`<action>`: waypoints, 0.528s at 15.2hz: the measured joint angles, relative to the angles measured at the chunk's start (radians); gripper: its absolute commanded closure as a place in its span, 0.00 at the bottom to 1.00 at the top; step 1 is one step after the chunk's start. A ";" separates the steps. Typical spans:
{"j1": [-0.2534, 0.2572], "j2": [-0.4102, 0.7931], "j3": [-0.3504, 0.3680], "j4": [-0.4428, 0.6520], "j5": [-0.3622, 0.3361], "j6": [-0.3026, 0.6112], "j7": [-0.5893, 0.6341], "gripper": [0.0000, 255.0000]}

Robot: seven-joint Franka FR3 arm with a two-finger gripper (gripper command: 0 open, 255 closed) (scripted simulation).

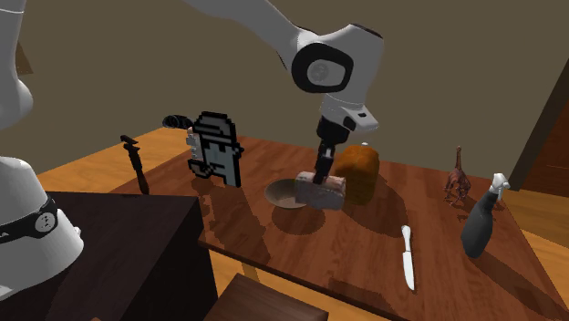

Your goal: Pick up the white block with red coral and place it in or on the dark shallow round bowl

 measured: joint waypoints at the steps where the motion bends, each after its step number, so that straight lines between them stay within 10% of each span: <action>1: 0.013 -0.014 0.006 -0.012 0.001 0.001 0.017 1.00; 8: 0.110 -0.054 0.044 -0.036 0.005 0.006 0.149 1.00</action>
